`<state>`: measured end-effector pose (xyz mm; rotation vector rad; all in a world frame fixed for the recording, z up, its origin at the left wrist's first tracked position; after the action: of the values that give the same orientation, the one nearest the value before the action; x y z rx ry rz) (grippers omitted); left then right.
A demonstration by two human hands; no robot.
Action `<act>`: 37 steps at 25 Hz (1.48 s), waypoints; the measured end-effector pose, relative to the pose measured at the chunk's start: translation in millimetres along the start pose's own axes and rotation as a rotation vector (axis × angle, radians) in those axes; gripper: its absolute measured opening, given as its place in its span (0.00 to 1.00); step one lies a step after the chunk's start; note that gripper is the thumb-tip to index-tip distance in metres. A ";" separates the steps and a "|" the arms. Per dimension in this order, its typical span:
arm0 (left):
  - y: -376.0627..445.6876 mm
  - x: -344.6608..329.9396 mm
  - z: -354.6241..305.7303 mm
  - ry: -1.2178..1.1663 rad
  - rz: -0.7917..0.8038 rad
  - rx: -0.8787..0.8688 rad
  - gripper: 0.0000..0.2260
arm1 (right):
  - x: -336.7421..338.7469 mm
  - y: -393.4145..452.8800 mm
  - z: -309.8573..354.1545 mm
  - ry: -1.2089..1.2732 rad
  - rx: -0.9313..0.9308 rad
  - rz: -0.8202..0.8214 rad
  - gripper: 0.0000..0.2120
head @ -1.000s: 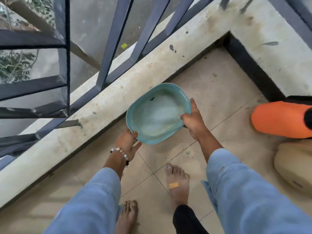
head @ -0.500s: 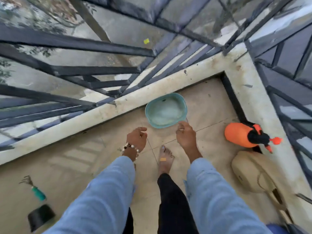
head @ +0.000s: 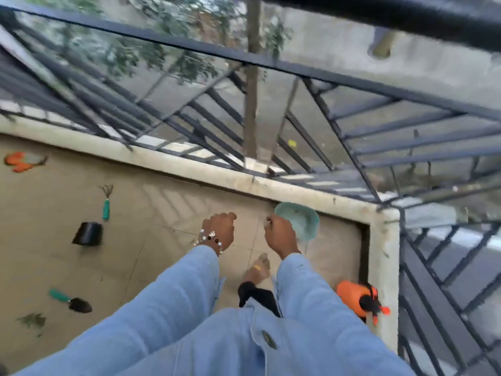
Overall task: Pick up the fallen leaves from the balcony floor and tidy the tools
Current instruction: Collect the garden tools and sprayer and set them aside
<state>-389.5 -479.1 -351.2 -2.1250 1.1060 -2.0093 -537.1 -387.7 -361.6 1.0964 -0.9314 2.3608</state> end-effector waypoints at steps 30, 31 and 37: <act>-321.1 -48.4 586.0 -0.745 -0.441 1.362 0.14 | -431.3 -204.9 540.8 -0.655 1.076 0.777 0.15; -322.6 -54.8 597.6 -0.793 -0.447 1.396 0.14 | -447.4 -205.9 554.8 -0.687 1.103 0.798 0.15; -318.7 -134.5 658.2 -1.068 -0.425 1.597 0.19 | -574.6 -217.1 589.6 -0.875 1.217 0.927 0.14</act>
<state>349.3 -466.8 -434.4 -1.7488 -0.8771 -0.6965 259.2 -679.3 -438.0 2.7774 0.0328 3.3081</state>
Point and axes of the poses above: each hand's wrist, its own y-axis towards the middle knuckle, its own x-axis out of the back of the hand, z = x × y, the point moved 3 cm from there along y, towards the middle knuckle, and after that the axes turned 10 degrees about -z, right-handed, at the moved point
